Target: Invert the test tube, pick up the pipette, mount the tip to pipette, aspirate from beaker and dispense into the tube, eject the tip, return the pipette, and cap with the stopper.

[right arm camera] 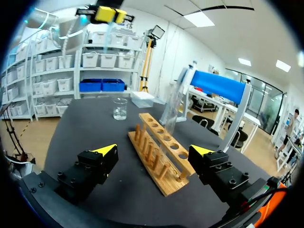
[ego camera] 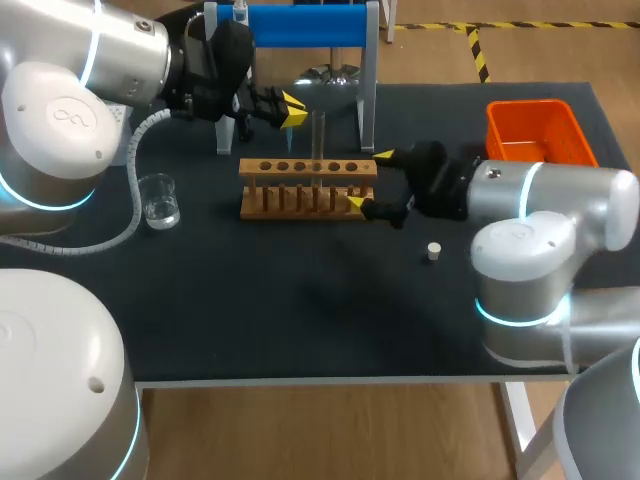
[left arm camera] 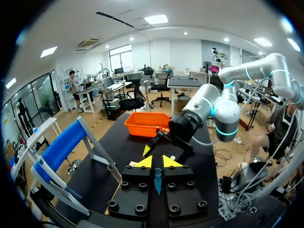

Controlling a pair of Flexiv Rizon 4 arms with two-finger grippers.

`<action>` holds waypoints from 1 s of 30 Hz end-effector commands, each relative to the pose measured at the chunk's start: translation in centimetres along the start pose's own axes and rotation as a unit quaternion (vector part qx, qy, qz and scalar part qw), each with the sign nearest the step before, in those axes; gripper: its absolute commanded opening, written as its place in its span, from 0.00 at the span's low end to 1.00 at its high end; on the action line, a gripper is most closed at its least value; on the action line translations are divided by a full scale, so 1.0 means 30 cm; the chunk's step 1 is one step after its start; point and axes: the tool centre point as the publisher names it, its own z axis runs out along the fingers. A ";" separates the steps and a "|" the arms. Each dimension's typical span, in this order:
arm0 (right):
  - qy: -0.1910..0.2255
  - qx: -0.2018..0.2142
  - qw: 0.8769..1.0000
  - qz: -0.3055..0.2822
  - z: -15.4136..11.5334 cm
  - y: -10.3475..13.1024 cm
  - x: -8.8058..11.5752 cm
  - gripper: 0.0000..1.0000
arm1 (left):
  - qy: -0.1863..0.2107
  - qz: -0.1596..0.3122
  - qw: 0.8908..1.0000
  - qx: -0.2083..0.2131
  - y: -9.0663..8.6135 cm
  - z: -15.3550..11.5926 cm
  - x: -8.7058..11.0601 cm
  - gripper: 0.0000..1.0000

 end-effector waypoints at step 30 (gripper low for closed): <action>0.201 -0.160 0.966 -0.003 -0.207 0.264 0.243 1.00 | 0.027 0.044 0.999 0.005 -0.055 0.027 0.163 0.00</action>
